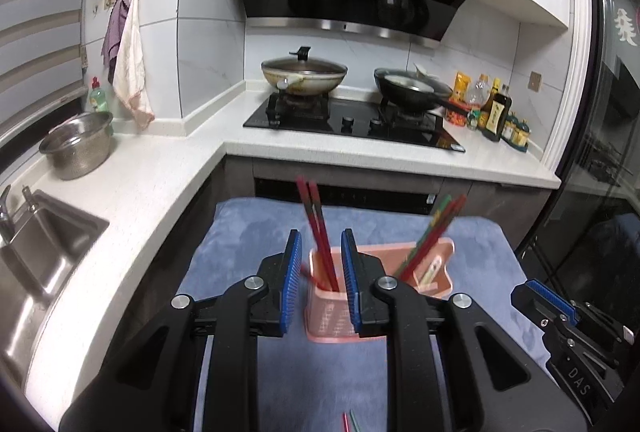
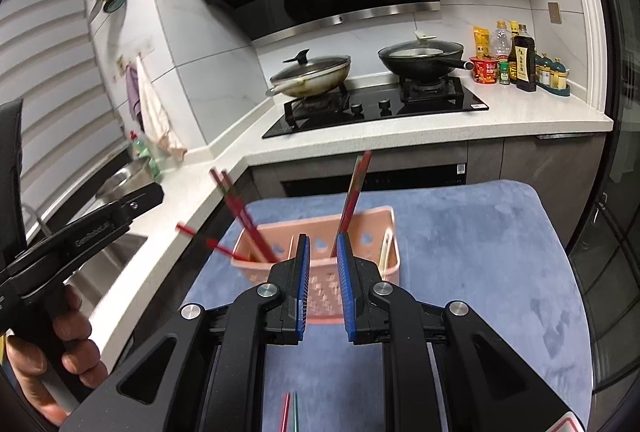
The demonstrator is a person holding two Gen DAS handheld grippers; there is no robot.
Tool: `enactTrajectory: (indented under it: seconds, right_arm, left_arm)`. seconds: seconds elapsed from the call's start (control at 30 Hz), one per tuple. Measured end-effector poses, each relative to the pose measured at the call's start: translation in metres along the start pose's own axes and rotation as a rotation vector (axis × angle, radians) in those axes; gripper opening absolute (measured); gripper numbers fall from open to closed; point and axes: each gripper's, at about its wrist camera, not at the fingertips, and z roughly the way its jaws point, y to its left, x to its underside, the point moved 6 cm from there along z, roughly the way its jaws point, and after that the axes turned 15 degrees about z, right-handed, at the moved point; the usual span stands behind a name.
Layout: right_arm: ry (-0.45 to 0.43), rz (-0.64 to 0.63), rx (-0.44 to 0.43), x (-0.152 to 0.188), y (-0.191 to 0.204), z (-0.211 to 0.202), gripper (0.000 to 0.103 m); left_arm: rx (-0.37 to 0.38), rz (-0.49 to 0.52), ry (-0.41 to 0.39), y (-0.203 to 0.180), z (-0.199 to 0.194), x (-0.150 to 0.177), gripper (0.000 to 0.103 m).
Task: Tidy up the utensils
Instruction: 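Withdraw both grippers back to the last red and green chopsticks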
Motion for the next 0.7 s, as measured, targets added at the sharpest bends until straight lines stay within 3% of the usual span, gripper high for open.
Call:
enactTrajectory:
  seconds: [0.3, 0.7]
  right_arm:
    - [0.050, -0.014, 0.019, 0.057, -0.008, -0.031, 0.016]
    - [0.197, -0.031, 0.097, 0.173, -0.039, -0.054, 0.016]
  left_arm:
    - [-0.002, 0.009, 0.072, -0.006, -0.027, 0.062, 0.020]
    - [0.015, -0.014, 0.230, -0.012, -0.038, 0.172, 0.020]
